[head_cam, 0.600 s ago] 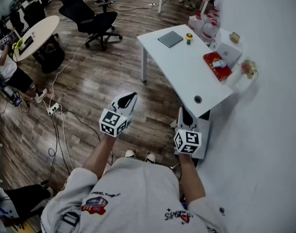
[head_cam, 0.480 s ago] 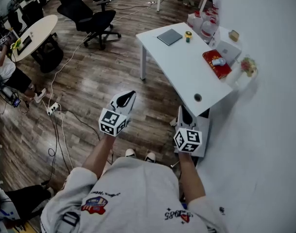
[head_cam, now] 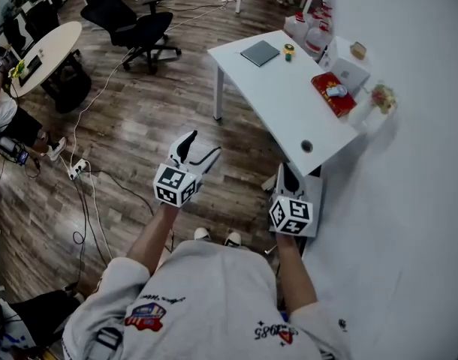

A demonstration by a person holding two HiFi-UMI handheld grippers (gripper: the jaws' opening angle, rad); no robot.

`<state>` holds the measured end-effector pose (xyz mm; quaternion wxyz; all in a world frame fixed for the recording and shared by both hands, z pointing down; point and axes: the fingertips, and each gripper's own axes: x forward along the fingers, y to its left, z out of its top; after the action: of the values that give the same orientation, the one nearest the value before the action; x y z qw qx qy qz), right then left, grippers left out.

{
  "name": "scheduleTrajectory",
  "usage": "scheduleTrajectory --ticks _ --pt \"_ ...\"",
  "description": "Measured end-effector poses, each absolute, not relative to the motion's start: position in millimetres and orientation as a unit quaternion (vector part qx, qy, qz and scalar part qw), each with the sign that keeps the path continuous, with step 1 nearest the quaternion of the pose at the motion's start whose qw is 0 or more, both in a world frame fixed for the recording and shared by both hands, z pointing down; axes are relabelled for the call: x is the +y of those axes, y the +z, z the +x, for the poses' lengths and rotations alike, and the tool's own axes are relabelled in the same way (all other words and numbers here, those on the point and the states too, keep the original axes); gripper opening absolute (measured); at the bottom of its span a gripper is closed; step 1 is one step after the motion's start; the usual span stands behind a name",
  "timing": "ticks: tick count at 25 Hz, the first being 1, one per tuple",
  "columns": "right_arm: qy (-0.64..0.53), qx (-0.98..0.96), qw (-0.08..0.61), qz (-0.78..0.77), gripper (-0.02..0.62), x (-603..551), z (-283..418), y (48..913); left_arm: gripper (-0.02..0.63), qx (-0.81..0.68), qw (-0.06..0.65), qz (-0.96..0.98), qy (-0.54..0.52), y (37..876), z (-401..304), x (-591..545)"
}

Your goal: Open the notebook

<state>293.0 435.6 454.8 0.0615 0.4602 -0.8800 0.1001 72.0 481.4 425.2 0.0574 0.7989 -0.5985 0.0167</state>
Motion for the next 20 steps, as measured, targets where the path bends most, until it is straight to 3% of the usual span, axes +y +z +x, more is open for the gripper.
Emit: scheduleTrajectory --ticks 20 --pt "0.115 -0.870 0.069 0.475 -0.012 434.5 221.3 474.8 0.325 -0.591 0.081 0.801 0.046 453.8 -8.0 486.6"
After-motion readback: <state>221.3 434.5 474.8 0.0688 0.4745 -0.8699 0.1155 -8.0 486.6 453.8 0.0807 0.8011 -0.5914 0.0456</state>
